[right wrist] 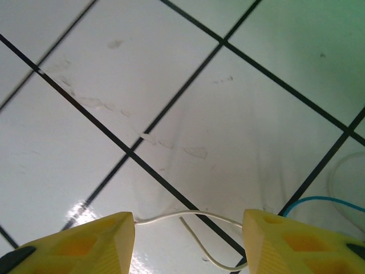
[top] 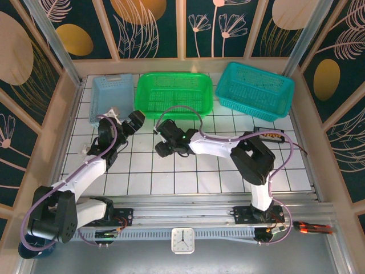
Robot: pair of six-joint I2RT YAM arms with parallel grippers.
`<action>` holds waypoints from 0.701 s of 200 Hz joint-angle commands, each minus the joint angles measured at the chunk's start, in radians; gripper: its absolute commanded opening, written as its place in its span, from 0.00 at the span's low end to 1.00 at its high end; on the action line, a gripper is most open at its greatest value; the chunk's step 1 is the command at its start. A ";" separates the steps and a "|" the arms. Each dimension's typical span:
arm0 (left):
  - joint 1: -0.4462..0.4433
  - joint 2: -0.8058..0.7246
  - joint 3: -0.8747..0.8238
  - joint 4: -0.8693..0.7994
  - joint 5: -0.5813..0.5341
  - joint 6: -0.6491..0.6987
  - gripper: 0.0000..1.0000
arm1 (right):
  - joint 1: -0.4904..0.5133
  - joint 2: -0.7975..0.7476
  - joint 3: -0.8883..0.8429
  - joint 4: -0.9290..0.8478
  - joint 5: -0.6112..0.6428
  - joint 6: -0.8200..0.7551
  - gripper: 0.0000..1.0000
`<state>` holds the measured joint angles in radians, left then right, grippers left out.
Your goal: Untangle the cables
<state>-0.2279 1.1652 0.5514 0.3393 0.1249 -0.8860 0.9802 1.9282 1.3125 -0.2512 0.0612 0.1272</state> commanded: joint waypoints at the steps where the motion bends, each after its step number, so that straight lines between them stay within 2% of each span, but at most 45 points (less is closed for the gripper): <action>1: 0.012 -0.027 -0.011 -0.010 -0.014 -0.013 0.99 | 0.004 0.017 0.019 -0.031 0.054 -0.029 0.53; 96: 0.033 -0.006 -0.055 0.059 0.018 -0.041 0.99 | 0.003 0.071 0.031 -0.015 0.053 -0.038 0.53; 118: 0.034 0.004 -0.056 0.070 0.024 -0.044 0.99 | 0.002 0.083 0.048 -0.017 0.058 -0.043 0.46; 140: 0.033 0.014 -0.054 0.077 0.024 -0.042 0.99 | -0.001 0.092 0.067 -0.023 0.059 -0.049 0.31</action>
<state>-0.2020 1.1683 0.5011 0.3656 0.1303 -0.9119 0.9798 1.9926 1.3361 -0.2642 0.0906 0.0917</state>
